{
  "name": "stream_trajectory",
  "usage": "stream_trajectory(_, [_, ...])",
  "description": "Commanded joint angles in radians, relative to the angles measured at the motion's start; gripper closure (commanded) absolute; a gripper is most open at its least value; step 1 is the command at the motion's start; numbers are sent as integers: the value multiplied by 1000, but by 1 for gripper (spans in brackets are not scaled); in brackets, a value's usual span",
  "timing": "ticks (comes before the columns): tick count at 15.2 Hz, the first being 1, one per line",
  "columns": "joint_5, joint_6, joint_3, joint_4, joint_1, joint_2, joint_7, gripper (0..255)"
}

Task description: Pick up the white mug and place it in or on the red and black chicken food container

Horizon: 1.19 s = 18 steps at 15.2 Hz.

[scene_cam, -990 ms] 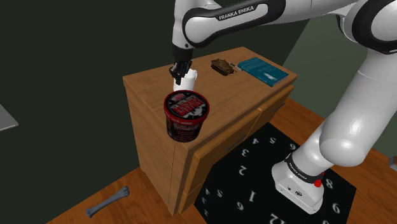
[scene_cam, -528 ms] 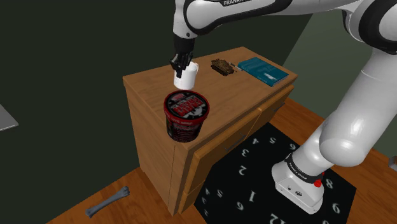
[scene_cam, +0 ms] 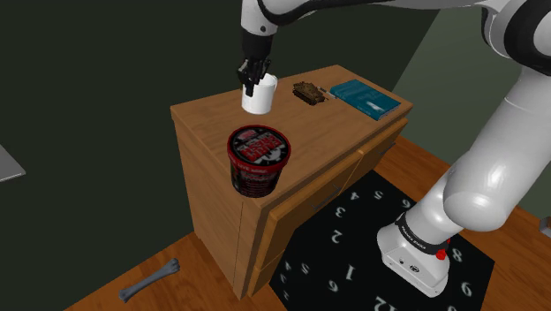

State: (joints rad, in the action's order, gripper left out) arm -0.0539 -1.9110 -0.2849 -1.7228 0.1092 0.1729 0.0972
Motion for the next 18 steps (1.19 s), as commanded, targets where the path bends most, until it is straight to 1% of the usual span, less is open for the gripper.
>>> stream_trajectory(1, [1, 27, 0, 26, 0, -2, -1, 255])
stream_trajectory(17, [0, 245, -4, 251, 7, 7, -3, 255])
stream_trajectory(18, [6, 241, -10, 222, 13, -20, 11, 255])
